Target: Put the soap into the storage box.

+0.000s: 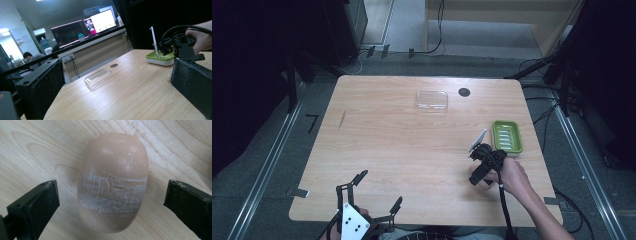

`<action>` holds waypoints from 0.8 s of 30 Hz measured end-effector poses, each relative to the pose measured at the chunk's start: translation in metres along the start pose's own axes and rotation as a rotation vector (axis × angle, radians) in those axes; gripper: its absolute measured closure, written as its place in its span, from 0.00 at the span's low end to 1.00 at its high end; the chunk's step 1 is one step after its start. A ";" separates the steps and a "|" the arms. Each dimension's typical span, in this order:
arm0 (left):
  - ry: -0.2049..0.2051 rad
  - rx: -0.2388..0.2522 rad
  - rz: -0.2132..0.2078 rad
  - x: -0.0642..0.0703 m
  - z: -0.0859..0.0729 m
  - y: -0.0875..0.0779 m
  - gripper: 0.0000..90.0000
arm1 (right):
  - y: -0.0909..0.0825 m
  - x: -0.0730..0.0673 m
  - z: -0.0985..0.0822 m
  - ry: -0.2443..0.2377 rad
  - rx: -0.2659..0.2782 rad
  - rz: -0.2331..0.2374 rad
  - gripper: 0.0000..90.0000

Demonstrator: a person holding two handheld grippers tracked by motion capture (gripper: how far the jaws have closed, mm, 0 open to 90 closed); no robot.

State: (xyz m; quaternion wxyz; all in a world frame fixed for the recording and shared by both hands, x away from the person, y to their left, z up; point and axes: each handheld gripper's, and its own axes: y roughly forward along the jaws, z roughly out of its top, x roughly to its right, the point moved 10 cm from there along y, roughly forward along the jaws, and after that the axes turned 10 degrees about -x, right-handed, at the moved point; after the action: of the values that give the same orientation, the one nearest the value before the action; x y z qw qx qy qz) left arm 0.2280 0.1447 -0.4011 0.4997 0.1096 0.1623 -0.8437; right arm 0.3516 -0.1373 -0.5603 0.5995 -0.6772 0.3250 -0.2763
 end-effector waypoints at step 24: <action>-0.001 0.002 0.002 0.000 0.000 0.000 0.00 | 0.001 -0.001 0.000 0.020 -0.008 0.001 0.35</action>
State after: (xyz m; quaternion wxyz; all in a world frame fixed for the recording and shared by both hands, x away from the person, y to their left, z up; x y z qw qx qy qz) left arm 0.2279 0.1450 -0.4006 0.5004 0.1098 0.1609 -0.8436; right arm 0.3507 -0.1362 -0.5616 0.5937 -0.6766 0.3324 -0.2815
